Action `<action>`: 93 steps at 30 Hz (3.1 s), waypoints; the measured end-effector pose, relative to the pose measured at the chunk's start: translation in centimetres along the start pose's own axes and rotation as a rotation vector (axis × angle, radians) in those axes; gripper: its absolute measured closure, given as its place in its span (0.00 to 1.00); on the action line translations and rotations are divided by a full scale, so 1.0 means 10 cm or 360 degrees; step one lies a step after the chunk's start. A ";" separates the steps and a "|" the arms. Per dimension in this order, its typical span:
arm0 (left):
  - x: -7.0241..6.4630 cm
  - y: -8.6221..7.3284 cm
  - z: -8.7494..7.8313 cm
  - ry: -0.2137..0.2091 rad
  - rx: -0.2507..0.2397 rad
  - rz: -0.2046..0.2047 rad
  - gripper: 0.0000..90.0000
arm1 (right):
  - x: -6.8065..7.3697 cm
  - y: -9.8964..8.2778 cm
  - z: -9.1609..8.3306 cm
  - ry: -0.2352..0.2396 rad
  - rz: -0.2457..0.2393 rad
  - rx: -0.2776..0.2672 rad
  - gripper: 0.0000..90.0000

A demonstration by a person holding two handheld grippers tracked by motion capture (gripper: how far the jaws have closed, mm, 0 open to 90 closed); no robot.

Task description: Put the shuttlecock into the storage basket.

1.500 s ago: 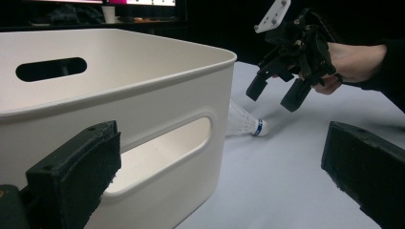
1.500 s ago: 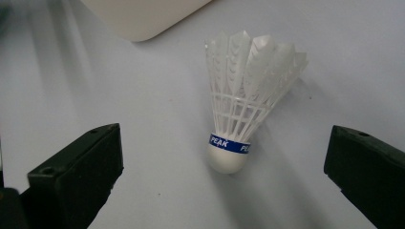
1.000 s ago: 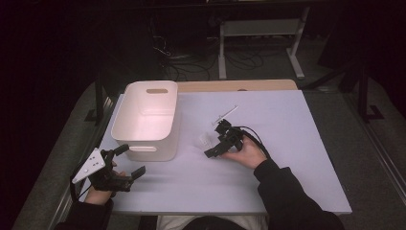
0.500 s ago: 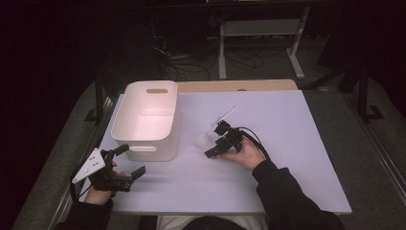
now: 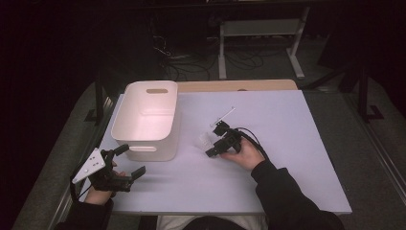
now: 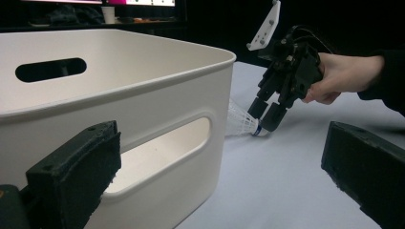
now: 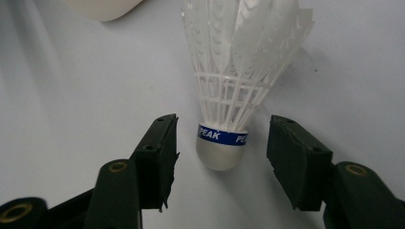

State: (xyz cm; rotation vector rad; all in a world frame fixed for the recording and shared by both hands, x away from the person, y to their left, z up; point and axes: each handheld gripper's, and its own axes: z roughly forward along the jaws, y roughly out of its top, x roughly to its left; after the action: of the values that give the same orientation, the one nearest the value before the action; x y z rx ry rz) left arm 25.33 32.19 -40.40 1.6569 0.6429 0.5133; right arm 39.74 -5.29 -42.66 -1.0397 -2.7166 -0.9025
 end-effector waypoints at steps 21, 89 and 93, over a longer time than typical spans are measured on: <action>0.00 0.00 0.00 -0.0003 -0.0002 -0.0001 0.00 | 0.02 0.01 0.05 -0.0014 -0.0040 0.0036 0.71; 0.00 0.00 0.00 -0.0009 0.0001 -0.0002 0.00 | 0.13 0.34 -0.78 -0.0064 -0.0127 -0.0182 0.71; 0.00 0.00 0.00 -0.0008 0.0002 -0.0002 0.00 | 0.14 0.36 -0.81 -0.0065 -0.0131 -0.0191 0.71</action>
State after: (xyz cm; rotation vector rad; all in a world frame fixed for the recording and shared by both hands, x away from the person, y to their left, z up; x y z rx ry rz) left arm 25.31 32.18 -40.42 1.6582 0.6408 0.5075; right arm 40.03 -6.94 -33.87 -0.9832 -2.7875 -1.0814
